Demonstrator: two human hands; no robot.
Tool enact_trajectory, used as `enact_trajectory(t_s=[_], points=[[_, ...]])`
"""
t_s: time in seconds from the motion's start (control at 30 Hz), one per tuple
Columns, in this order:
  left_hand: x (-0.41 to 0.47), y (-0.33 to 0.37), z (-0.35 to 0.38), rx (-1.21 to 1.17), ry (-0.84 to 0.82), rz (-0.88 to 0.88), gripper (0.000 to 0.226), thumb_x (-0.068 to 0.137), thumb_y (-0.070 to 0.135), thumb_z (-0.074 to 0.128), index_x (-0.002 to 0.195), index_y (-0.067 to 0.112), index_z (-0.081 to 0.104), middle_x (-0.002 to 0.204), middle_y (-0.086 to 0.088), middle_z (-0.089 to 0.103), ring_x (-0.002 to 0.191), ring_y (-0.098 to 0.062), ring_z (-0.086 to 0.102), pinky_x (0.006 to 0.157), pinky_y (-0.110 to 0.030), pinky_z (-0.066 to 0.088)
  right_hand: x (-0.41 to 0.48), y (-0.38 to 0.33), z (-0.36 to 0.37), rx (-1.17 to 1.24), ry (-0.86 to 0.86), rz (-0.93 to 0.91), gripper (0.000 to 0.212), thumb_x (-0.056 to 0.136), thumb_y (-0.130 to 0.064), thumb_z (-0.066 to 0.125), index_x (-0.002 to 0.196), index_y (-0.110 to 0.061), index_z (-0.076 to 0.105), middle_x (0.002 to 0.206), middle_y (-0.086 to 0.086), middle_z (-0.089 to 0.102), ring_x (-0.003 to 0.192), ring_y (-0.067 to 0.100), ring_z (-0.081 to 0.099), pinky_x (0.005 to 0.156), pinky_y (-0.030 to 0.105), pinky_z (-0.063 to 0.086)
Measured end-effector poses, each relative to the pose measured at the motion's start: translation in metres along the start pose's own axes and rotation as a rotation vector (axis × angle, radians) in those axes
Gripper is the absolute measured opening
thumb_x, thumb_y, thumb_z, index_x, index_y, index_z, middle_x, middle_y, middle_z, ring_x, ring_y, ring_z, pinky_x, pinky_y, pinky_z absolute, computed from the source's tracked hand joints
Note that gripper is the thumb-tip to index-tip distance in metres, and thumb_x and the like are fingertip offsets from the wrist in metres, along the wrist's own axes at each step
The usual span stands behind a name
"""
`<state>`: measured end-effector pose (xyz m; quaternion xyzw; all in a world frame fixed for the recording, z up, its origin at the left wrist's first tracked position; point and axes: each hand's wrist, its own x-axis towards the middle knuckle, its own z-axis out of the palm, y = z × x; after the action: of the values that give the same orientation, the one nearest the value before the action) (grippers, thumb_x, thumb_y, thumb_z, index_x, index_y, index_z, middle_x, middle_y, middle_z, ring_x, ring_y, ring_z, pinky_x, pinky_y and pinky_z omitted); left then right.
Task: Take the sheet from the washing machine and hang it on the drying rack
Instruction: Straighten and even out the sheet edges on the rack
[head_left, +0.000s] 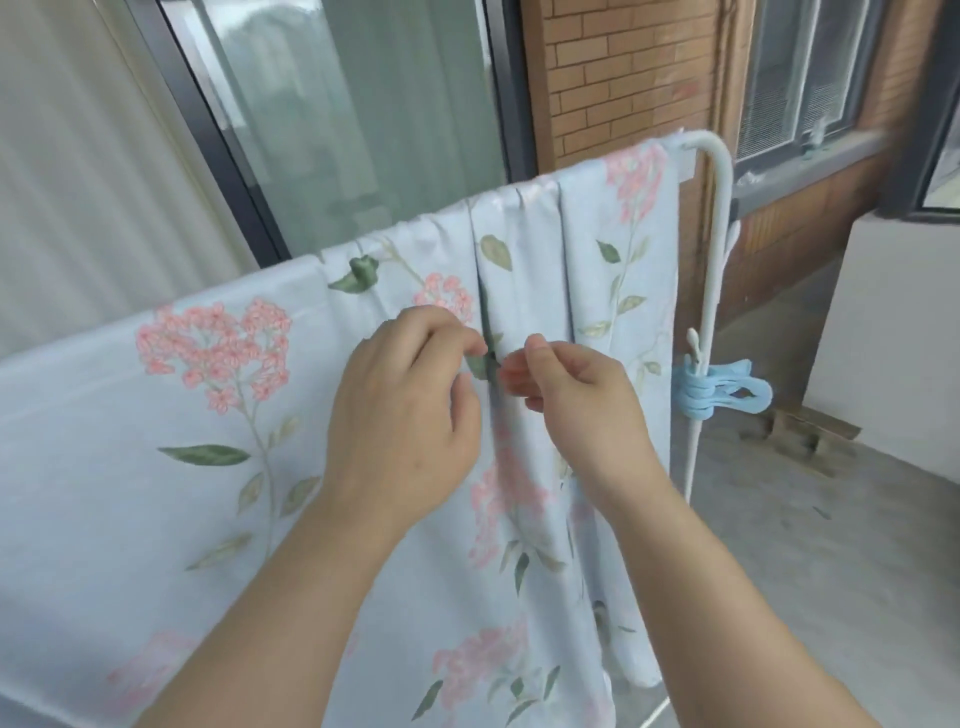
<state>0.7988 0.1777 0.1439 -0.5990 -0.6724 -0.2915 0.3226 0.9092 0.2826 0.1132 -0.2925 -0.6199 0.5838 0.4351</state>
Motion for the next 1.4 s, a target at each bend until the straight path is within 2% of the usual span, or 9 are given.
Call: enact_trajectory(t_s=[0.4,0.53,0.7,0.83,0.9,1.03,1.13,1.2,1.4], points=[[0.162,0.048,0.086,0.183,0.046,0.036,0.029,0.081,0.014,0.061,0.109,0.021,0.066,0.112,0.003,0.060,0.108,-0.025,0.054,0.091,-0.036,0.036,0.121,-0.037,-0.134,-0.111,0.235,-0.100,0.026,0.100,-0.031,0.055,0.088,-0.020,0.075,0.084,-0.007,0.076,0.083,0.013,0.073,0.084,0.036,0.058],[0.206,0.045,0.110,0.260,-0.053,-0.070,0.024,0.094,0.026,0.052,0.114,0.020,0.064,0.114,0.000,0.060,0.110,-0.027,0.053,0.094,-0.038,0.037,0.172,-0.054,-0.149,-0.246,0.285,-0.133,0.025,0.099,-0.028,0.054,0.085,-0.015,0.070,0.075,-0.007,0.069,0.068,0.009,0.063,0.064,0.027,0.050],[0.221,0.047,0.131,0.417,-0.234,-0.171,0.036,0.105,0.036,0.030,0.104,0.019,0.061,0.096,-0.003,0.066,0.079,-0.029,0.054,0.070,-0.035,0.034,0.206,-0.058,-0.145,-0.303,0.244,-0.110,0.024,0.100,-0.024,0.051,0.110,-0.019,0.072,0.072,-0.006,0.060,0.065,0.009,0.054,0.068,0.028,0.047],[0.211,0.048,0.133,0.494,-0.160,-0.108,0.040,0.107,0.041,0.023,0.102,0.020,0.057,0.086,-0.001,0.066,0.065,-0.026,0.045,0.060,-0.033,0.029,0.212,-0.057,-0.135,-0.324,0.221,-0.074,0.029,0.097,-0.020,0.047,0.071,-0.007,0.052,0.071,0.008,0.040,0.063,0.019,0.036,0.057,0.029,0.027],[0.212,0.045,0.134,0.474,-0.142,-0.109,0.040,0.107,0.041,0.022,0.099,0.021,0.056,0.081,0.000,0.064,0.063,-0.025,0.044,0.059,-0.033,0.029,0.217,-0.055,-0.135,-0.315,0.240,-0.065,0.031,0.097,-0.023,0.048,0.074,-0.003,0.055,0.072,0.007,0.043,0.065,0.019,0.038,0.059,0.029,0.029],[0.212,0.042,0.138,0.503,-0.093,-0.080,0.033,0.107,0.041,0.022,0.088,0.024,0.045,0.074,0.002,0.058,0.060,-0.024,0.043,0.057,-0.033,0.026,0.226,-0.049,-0.141,-0.254,0.290,-0.054,0.032,0.100,-0.034,0.053,0.071,-0.021,0.062,0.062,-0.005,0.052,0.060,0.014,0.046,0.055,0.026,0.035],[0.210,0.042,0.141,0.553,-0.050,-0.061,0.031,0.106,0.040,0.026,0.083,0.024,0.039,0.068,0.003,0.055,0.057,-0.023,0.040,0.056,-0.032,0.024,0.231,-0.045,-0.146,-0.199,0.308,-0.049,0.035,0.099,-0.035,0.058,0.071,-0.014,0.064,0.060,-0.006,0.054,0.059,0.013,0.048,0.051,0.021,0.035],[0.210,0.042,0.143,0.585,-0.032,-0.062,0.032,0.104,0.039,0.030,0.078,0.023,0.039,0.063,0.004,0.054,0.054,-0.023,0.037,0.055,-0.032,0.022,0.236,-0.045,-0.150,-0.126,0.301,-0.026,0.036,0.097,-0.035,0.062,0.079,-0.004,0.065,0.069,0.000,0.058,0.066,0.015,0.053,0.055,0.022,0.039],[0.213,0.039,0.144,0.569,-0.046,-0.094,0.034,0.101,0.033,0.046,0.070,0.021,0.038,0.055,0.000,0.055,0.048,-0.024,0.032,0.054,-0.030,0.022,0.253,-0.070,-0.162,0.017,0.142,0.094,0.034,0.086,-0.037,0.076,0.104,-0.009,0.072,0.093,0.008,0.078,0.088,0.027,0.076,0.087,0.043,0.061]])
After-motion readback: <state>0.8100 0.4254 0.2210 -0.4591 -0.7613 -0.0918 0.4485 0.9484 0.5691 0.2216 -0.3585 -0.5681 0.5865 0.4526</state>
